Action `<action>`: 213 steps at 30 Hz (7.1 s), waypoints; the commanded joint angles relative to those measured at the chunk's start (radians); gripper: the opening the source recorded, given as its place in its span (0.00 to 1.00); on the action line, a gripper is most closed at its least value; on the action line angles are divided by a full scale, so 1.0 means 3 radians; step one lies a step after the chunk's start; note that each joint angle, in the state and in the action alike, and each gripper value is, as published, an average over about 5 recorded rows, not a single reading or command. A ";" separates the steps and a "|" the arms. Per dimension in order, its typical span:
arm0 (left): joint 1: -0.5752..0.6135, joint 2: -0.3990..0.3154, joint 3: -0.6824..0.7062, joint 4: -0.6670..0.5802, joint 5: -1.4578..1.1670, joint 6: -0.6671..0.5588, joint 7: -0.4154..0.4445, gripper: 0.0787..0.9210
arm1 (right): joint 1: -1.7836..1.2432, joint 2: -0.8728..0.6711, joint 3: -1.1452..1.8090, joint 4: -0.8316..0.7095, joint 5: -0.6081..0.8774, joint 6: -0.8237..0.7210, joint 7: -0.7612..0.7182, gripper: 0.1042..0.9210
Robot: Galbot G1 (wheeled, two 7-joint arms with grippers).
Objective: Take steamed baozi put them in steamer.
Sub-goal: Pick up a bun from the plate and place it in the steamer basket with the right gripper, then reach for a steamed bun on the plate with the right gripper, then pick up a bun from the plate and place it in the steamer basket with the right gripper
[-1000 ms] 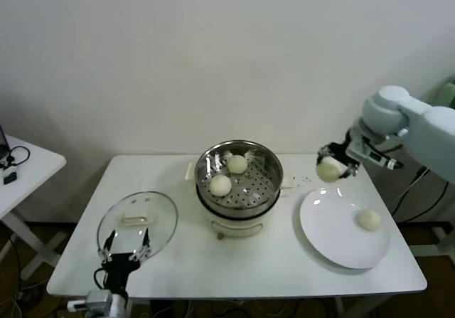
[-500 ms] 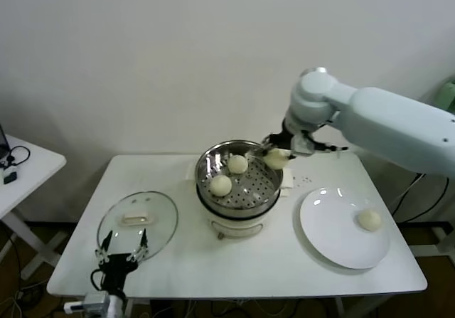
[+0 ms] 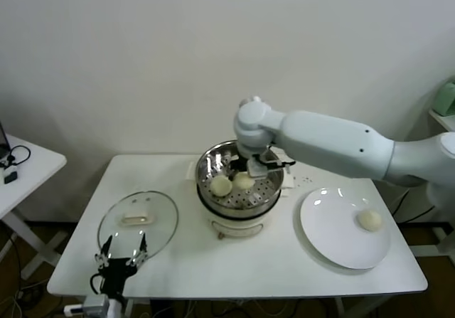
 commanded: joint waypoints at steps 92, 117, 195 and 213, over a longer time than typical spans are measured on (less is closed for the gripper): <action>-0.0120 0.0008 0.0274 -0.0124 -0.0033 0.0132 -0.0011 0.88 | -0.1649 -0.2277 0.1298 -0.1186 0.0824 -0.1682 0.0079 0.88; -0.0120 0.0004 0.0232 -0.0040 -0.0011 0.0146 -0.0025 0.88 | -0.1957 -0.1671 0.1706 -0.1770 0.0447 -0.1501 0.0266 0.88; -0.0136 0.0101 0.0342 -0.0146 -0.0017 0.0135 -0.0019 0.88 | 0.0869 0.0113 -0.1270 -0.1727 0.4023 -0.2588 0.0315 0.73; -0.0125 0.0117 0.0328 -0.0117 -0.0035 0.0113 -0.0019 0.88 | 0.0292 0.0474 -0.1257 -0.2102 0.3698 -0.2575 0.0291 0.73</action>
